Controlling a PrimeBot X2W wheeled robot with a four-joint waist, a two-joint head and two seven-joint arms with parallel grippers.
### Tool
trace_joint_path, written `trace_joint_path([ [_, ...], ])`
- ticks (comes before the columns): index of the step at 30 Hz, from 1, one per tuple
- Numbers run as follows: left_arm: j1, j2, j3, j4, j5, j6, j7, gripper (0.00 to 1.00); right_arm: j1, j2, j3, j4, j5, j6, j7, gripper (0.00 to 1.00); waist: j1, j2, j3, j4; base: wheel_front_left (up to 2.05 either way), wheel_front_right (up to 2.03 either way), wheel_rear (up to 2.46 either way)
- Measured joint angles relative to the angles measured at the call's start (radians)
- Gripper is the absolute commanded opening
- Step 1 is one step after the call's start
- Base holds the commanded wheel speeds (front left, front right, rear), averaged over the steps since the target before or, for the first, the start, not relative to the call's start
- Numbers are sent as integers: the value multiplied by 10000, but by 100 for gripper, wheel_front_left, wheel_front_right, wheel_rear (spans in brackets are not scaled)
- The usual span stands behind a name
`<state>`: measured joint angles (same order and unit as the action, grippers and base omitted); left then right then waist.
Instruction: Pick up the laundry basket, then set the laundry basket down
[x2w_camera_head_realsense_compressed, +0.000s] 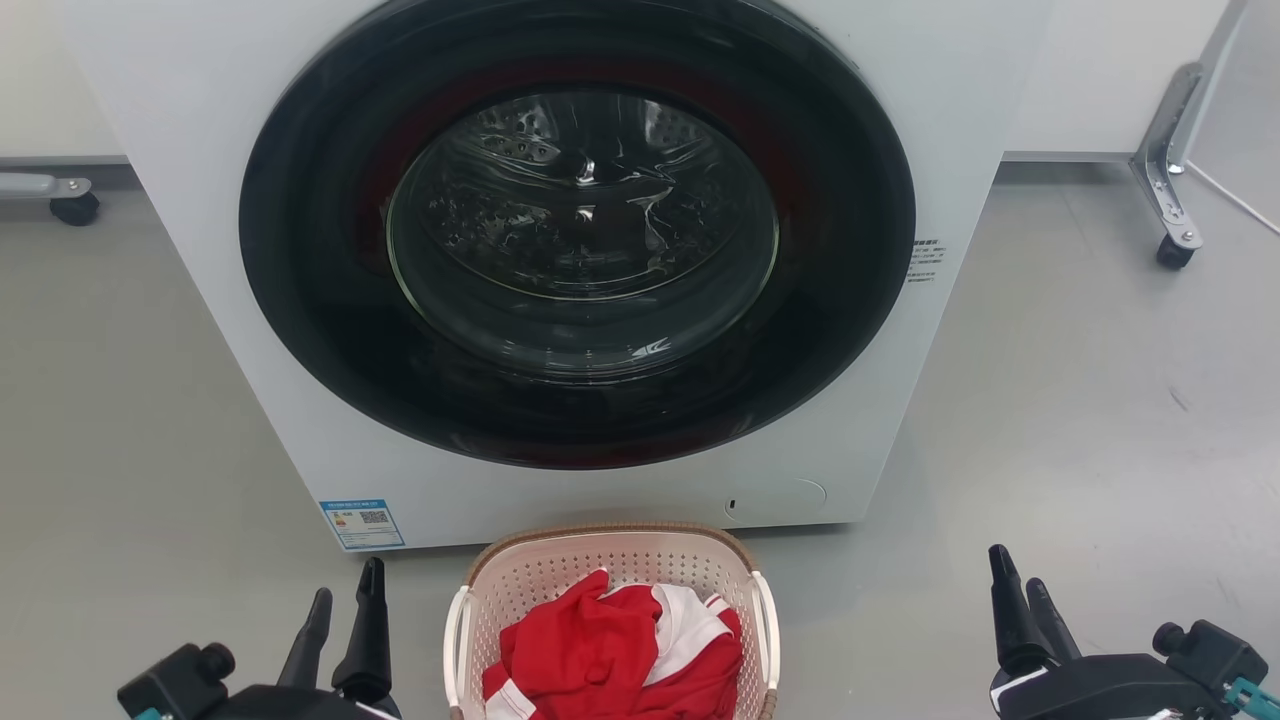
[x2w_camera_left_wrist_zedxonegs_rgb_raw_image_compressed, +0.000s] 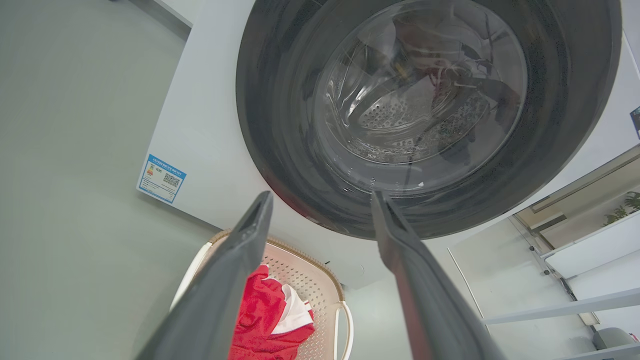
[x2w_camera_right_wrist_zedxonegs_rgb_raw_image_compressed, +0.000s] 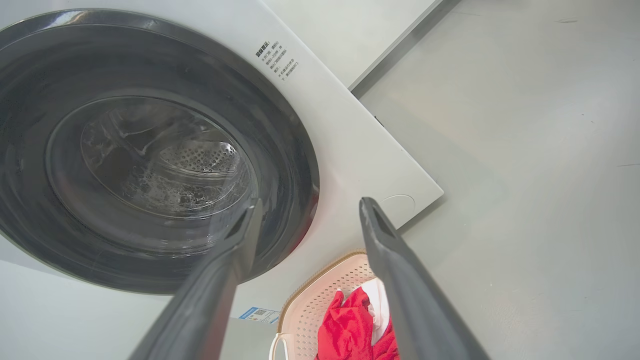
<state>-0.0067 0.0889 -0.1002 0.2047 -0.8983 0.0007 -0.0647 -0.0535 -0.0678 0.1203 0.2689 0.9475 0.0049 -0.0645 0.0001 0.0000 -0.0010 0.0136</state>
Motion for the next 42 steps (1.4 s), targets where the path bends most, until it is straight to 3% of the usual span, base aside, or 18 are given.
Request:
trace_joint_path([
  [42, 818, -36, -784, -1070, 7246, 1016, -1559, 100, 128, -127, 1473, -853, -6149, -1045, -1563, 100, 0, 0, -222, 157, 0, 0, 0],
])
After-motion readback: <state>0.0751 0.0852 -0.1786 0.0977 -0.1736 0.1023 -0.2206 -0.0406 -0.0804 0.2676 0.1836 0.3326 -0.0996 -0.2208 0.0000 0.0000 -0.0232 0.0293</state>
